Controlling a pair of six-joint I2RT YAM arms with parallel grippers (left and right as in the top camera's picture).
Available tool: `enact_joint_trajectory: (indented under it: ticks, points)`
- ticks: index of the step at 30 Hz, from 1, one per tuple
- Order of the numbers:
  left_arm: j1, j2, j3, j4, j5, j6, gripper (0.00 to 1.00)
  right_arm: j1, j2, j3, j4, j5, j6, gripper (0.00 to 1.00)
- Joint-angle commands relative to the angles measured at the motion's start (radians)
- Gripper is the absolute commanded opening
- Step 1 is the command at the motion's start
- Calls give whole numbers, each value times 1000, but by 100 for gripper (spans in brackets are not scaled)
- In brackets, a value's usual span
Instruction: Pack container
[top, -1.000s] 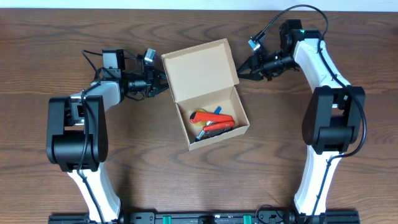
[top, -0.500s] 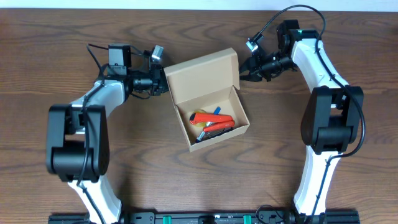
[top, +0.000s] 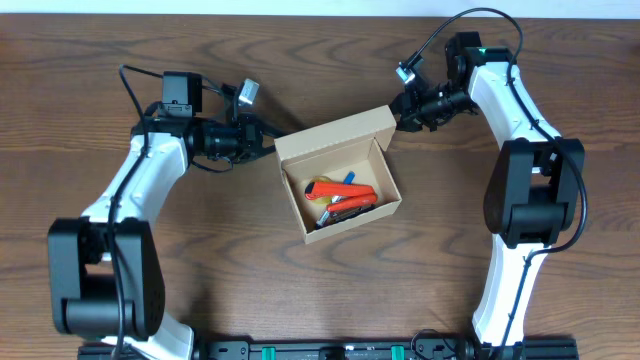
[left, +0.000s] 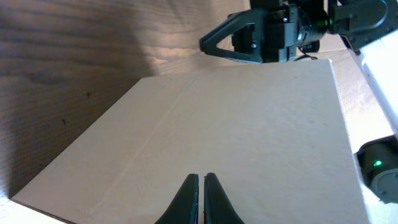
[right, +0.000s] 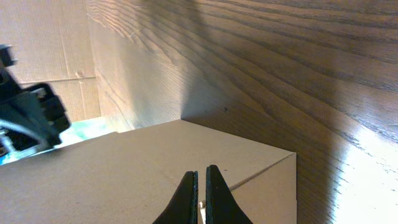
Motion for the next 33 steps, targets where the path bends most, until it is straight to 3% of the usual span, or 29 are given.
enact_joint_trajectory:
  ticks: [1, 10, 14, 20, 24, 28, 31, 32, 33]
  points:
    - [-26, -39, 11, -17, -61, 50, 5, 12, -50, 14, -7, 32, -16, 1]
    - [-132, -54, 11, -40, -109, 64, 6, 12, -131, 14, -29, 83, -16, 1]
    - [-165, -66, 11, -132, -236, 119, 6, 14, -178, 14, -64, 184, -16, 1]
    - [-146, -137, 50, -354, -529, 208, 6, 31, -284, 14, -86, 449, -15, 1]
    - [-109, -222, 97, -466, -881, 207, 6, 54, -389, 14, -53, 683, 18, 1]
    - [-64, -322, 130, -503, -1273, 105, 6, 105, -488, 14, -28, 916, 31, 1]
    - [-19, -386, 132, -509, -1442, 37, 16, 168, -531, 14, -27, 1003, 38, 1]
    - [-3, -403, 132, -514, -1473, 22, 30, 196, -538, 14, -30, 1016, 38, 1]
    - [13, -417, 132, -518, -1492, 19, 34, 223, -539, 14, -35, 1027, 39, 1]
